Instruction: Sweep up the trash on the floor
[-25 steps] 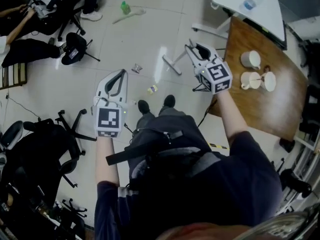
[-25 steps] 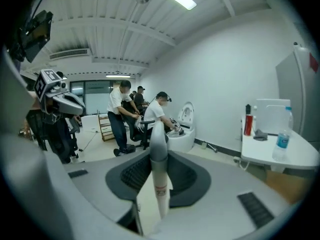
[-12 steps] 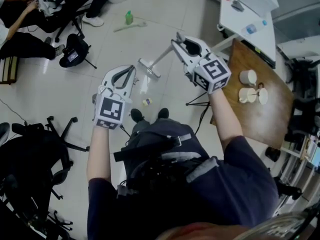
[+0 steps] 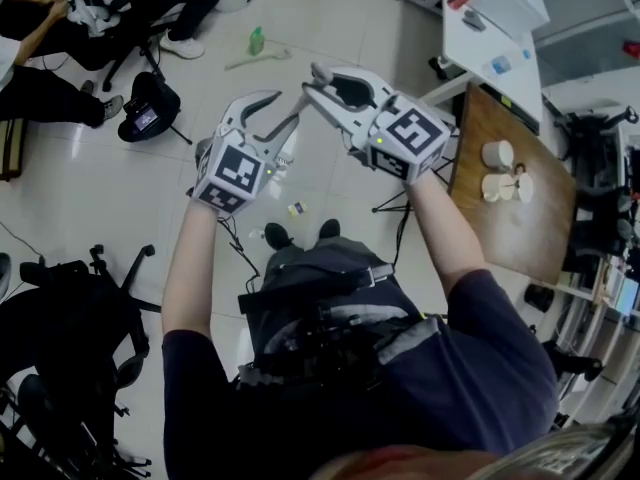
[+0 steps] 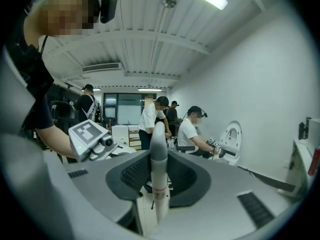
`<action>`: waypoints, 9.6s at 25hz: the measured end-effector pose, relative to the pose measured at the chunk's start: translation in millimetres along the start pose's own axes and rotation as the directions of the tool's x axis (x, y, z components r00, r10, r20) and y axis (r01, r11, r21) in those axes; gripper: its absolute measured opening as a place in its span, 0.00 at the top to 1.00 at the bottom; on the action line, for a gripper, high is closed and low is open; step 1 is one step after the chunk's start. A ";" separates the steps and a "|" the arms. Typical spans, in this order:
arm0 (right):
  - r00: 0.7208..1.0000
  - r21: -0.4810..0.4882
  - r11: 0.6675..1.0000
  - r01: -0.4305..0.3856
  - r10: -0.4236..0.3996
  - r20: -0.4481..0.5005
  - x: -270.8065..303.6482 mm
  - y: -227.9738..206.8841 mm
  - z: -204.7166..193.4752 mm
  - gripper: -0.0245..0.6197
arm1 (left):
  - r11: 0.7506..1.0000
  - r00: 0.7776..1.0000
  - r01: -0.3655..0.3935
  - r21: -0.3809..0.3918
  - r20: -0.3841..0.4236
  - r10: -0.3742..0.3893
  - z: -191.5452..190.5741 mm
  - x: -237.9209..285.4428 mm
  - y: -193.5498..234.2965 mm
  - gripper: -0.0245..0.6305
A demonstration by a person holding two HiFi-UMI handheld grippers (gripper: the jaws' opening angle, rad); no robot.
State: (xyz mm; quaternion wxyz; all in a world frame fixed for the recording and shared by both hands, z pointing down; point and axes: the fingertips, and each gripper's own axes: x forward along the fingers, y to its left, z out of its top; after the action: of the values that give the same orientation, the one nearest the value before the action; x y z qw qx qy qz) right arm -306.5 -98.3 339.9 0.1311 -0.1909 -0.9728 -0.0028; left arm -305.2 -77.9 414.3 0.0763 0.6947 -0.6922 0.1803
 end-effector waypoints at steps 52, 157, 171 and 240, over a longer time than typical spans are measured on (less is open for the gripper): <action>0.970 -0.121 0.977 -0.174 0.150 -0.189 98.1 -68.2 -171.1 0.78 | 0.984 0.947 -0.119 -0.133 -0.314 0.072 -170.7 159.2 36.7 0.82; 0.541 -0.053 0.546 -0.836 0.837 0.079 54.4 202.3 35.5 0.78 | 0.779 0.850 -0.479 -0.404 0.007 0.527 -37.8 -163.4 -15.2 0.78; 0.095 0.045 0.095 -0.994 0.995 -0.017 102.8 303.9 32.5 0.77 | 0.575 0.659 -0.726 -0.377 -0.141 0.739 -84.4 -256.6 -9.7 0.79; 0.066 0.191 0.142 -0.971 0.932 -0.357 126.5 303.4 -191.4 0.71 | 0.311 0.717 -0.621 -0.720 -0.360 0.597 -298.4 -173.7 -54.3 0.75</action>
State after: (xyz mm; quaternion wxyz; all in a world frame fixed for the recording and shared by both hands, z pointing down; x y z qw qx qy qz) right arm -257.9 219.2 543.7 0.2838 -0.7802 -0.5575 -0.0026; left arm -290.7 192.2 635.7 0.3162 0.2652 -0.9018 -0.1283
